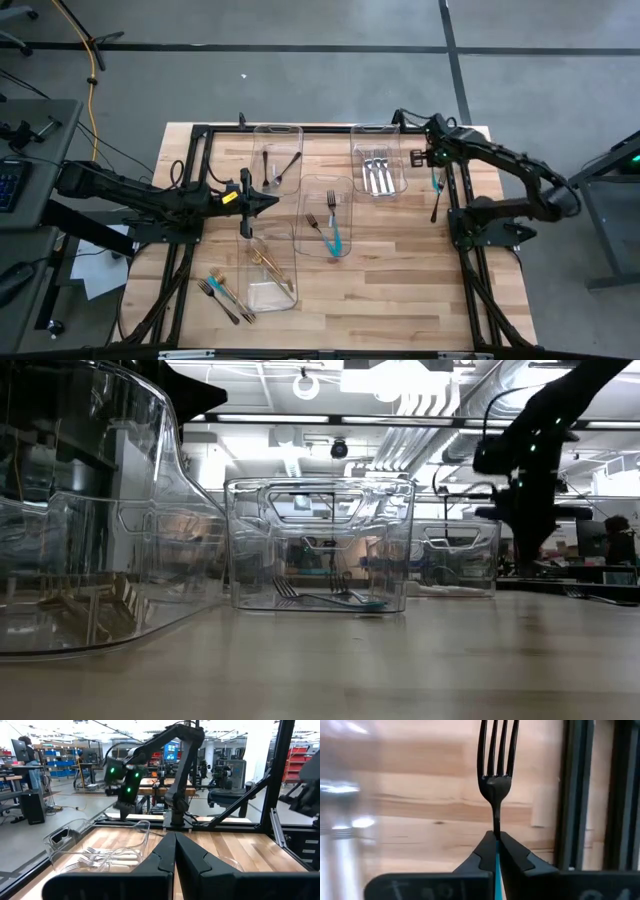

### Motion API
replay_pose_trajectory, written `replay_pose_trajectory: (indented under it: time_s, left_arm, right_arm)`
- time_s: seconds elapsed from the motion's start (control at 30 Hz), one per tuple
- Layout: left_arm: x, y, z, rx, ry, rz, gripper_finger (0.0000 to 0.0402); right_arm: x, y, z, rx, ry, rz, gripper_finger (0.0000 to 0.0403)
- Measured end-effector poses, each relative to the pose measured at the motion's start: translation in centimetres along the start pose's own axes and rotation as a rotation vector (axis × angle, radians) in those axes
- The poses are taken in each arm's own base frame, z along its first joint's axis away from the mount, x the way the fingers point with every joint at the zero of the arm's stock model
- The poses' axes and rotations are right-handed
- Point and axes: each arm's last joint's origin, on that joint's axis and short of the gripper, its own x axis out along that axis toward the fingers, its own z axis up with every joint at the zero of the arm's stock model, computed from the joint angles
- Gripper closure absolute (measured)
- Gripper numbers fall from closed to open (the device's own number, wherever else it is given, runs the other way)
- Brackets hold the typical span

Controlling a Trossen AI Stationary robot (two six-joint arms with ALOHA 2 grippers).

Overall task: Sort silverware by color (type)
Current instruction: Put the blue fork into the center transparent bin

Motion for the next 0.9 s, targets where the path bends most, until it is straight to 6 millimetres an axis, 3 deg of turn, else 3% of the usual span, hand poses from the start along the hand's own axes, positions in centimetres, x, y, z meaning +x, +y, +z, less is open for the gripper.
replay_pose_trajectory:
  time_s: [0.5, 0.73, 0.9]
  left_arm:
    - [0.0, 0.0, 0.4, -0.009, -0.038, 0.001, 0.0401]
    - [-0.1, 0.0, 1.0, -0.082, -0.106, -0.001, 0.0401]
    - [-0.1, 0.0, 1.4, -0.120, -0.142, -0.004, 0.0401]
  right_arm:
    - [-12.7, 3.8, -4.5, -0.310, -0.533, 0.850, 0.0403]
    - [-15.3, 8.4, -7.7, -0.547, -0.740, 1.030, 0.0403]
    - [-15.6, 13.2, -10.4, -0.664, -0.848, 1.156, 0.0403]
